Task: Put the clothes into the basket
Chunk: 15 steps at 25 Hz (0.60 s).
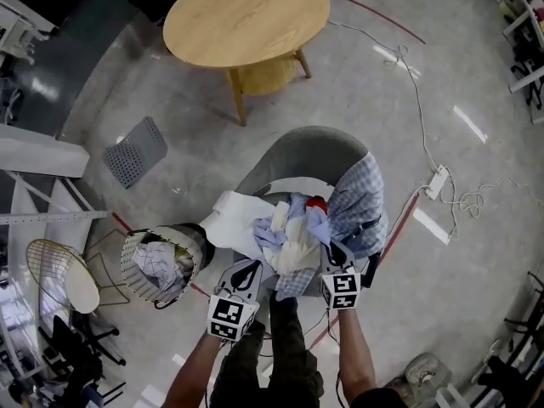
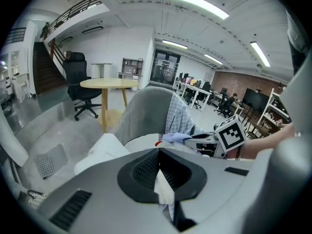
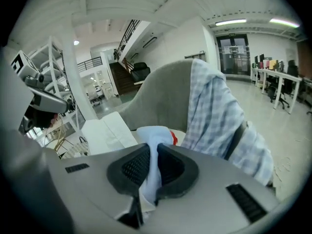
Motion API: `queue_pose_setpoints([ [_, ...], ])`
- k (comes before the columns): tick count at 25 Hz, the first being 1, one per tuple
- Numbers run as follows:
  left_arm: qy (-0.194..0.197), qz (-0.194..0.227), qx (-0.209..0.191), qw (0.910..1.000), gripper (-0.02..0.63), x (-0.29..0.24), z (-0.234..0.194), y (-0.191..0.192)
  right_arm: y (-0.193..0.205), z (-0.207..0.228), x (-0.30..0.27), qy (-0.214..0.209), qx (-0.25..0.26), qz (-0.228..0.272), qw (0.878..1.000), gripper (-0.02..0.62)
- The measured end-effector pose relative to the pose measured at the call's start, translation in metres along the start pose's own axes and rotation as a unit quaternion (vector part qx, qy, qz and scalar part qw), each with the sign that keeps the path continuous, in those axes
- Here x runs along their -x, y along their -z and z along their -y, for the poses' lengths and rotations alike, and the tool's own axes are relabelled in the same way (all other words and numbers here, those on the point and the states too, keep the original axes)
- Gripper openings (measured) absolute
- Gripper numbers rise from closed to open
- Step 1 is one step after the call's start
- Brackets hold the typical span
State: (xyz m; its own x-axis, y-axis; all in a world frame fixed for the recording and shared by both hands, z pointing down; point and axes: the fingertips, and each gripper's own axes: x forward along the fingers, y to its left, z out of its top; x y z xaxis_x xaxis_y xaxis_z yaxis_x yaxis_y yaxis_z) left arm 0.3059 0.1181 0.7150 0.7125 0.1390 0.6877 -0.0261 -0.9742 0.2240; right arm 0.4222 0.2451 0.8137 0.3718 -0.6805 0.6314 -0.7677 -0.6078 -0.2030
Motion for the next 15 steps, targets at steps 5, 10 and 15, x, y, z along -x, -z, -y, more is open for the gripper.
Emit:
queue_pose_setpoints([
  [5,-0.014,0.033,-0.007,0.9993,0.006,0.029,-0.012,-0.022,-0.049,-0.032,0.021,-0.014,0.018,0.048,0.999,0.043],
  [10,-0.02,0.057,-0.005,0.9981,0.006,0.062,-0.021,-0.034,-0.09,-0.06,0.041,-0.015,0.034,0.081,0.996,0.043],
  [15,-0.021,0.083,-0.017,0.9962,0.006,0.091,-0.024,-0.05,-0.123,-0.078,0.066,-0.012,0.044,0.109,0.993,0.043],
])
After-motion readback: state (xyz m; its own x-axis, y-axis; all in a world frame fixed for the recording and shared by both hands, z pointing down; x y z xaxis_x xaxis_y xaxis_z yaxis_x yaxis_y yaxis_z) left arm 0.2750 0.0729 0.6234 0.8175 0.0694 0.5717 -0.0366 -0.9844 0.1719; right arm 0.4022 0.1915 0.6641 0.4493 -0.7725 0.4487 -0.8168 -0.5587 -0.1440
